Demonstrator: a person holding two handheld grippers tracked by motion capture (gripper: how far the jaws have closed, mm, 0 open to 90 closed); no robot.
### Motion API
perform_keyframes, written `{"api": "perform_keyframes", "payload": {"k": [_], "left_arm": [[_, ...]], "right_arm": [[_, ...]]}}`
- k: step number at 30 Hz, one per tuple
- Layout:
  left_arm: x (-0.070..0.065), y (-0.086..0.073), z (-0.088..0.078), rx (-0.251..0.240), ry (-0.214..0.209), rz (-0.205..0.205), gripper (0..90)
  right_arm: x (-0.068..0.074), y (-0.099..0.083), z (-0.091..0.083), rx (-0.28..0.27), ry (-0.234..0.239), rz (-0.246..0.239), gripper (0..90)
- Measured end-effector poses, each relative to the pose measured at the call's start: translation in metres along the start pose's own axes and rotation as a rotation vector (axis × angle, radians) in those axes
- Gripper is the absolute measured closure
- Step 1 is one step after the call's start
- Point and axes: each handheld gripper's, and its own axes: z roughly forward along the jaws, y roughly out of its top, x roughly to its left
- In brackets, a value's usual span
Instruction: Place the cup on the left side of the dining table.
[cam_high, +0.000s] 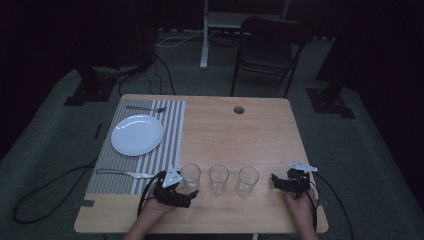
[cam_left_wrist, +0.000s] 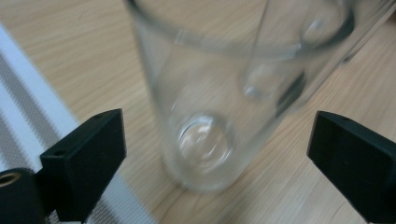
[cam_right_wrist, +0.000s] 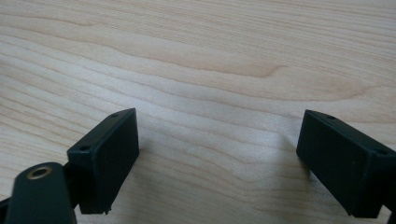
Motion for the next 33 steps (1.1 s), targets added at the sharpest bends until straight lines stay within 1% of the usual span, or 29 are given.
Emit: {"api": "perform_keyframes", "payload": {"k": [2,3,5,6,7,8,9,11,13,15,16,17,18,19,20,21,22,25,26,30,32,33], "left_arm": [[0.001,0.001,0.0,-0.025,0.01,-0.012,8.5],[0.001,0.002,0.0,-0.033,0.01,-0.018,8.6],[0.001,0.002,0.0,-0.063,0.022,-0.016,8.6],[0.001,0.003,0.001,-0.072,0.025,-0.024,8.6],[0.001,0.003,0.001,-0.079,0.019,-0.029,8.6],[0.0,0.004,0.0,-0.092,0.029,-0.021,9.3],[-0.001,0.004,0.0,-0.104,0.043,-0.012,13.9],[-0.003,0.006,-0.001,-0.117,0.042,-0.009,14.3],[-0.005,0.007,-0.002,-0.135,0.057,0.005,15.8],[-0.005,0.009,-0.001,-0.138,0.043,-0.004,15.8],[-0.006,0.009,0.0,-0.143,0.044,-0.004,15.8],[-0.005,0.009,0.0,-0.155,0.041,-0.011,15.8],[-0.005,0.009,0.001,-0.157,0.034,-0.028,15.8],[-0.005,0.009,0.001,-0.16,0.044,-0.03,15.9],[-0.006,0.009,0.001,-0.161,0.05,-0.019,17.2],[-0.008,0.009,0.001,-0.17,0.06,-0.008,24.5],[-0.009,0.009,0.001,-0.173,0.068,-0.002,28.0],[-0.01,0.009,0.0,-0.178,0.083,0.008,28.7],[-0.011,0.009,0.001,-0.181,0.086,0.006,28.8],[-0.009,0.013,0.001,-0.165,0.069,0.015,29.0],[-0.008,0.014,0.002,-0.161,0.061,0.01,29.0],[-0.008,0.015,0.003,-0.159,0.065,0.012,29.1]], "right_arm": [[0.0,0.0,0.0,0.0,0.0,0.0,12.6],[0.0,0.0,0.0,0.0,0.0,0.0,12.6],[0.0,0.0,0.0,0.0,0.0,0.0,12.6],[0.0,0.0,0.0,0.0,0.0,0.0,12.6],[0.0,0.0,0.0,0.0,0.0,0.0,12.6],[0.0,0.0,0.0,0.0,0.0,0.001,12.6],[0.0,0.0,0.0,0.0,0.0,-0.001,12.6],[0.0,0.0,0.0,0.0,0.0,0.0,12.6],[0.0,0.0,0.0,0.0,0.0,0.0,12.6],[0.0,0.0,0.0,0.0,0.0,0.0,12.6],[0.0,0.0,0.0,0.0,0.0,0.0,12.6],[0.0,0.0,0.0,0.0,0.0,0.0,12.6],[0.0,0.0,0.0,0.0,0.0,0.0,12.6],[0.0,0.0,0.0,0.0,0.0,0.0,12.6],[0.0,0.0,0.0,0.0,0.0,0.001,12.6],[0.0,0.0,0.0,0.0,0.0,0.001,12.6],[0.0,0.0,0.0,0.0,0.0,0.001,12.6],[0.0,0.0,0.0,0.0,0.0,0.001,12.6],[0.0,0.0,0.0,0.0,0.0,0.001,12.6],[0.0,0.0,0.0,0.0,0.0,0.002,12.6],[0.0,0.0,0.0,0.0,0.0,0.002,12.6],[0.0,0.0,0.0,0.0,0.0,0.001,12.6]]}}
